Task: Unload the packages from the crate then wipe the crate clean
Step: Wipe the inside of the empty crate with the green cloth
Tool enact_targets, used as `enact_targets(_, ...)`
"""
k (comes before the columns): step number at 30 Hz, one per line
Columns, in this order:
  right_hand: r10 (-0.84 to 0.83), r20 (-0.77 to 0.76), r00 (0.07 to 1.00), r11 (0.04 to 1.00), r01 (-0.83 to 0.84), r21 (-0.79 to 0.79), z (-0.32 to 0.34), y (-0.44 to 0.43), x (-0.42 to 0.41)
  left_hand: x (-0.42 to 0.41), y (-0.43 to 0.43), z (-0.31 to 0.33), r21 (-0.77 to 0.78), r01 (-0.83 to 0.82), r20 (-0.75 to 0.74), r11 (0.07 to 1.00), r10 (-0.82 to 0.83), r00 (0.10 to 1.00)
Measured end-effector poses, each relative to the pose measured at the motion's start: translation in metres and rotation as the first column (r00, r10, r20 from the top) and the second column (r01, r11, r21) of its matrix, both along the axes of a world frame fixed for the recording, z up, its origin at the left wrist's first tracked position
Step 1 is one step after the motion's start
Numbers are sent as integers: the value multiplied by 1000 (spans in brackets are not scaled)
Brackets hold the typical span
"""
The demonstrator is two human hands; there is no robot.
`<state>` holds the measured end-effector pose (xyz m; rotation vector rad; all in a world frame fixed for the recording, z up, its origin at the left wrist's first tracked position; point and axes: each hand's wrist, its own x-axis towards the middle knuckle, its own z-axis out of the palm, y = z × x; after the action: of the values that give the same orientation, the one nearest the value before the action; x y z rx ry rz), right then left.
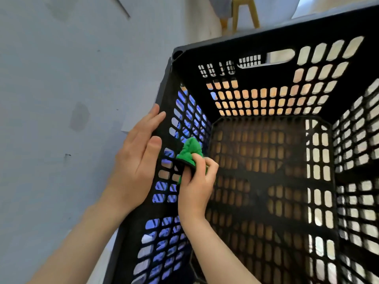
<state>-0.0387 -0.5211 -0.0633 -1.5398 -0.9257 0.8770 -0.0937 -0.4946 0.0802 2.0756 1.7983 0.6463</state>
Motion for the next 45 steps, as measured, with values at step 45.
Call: enact_targets(45,26,-173,985,889,-102,-446,7,-11,14,6,1,3,10,-4,-92,1000,5,996)
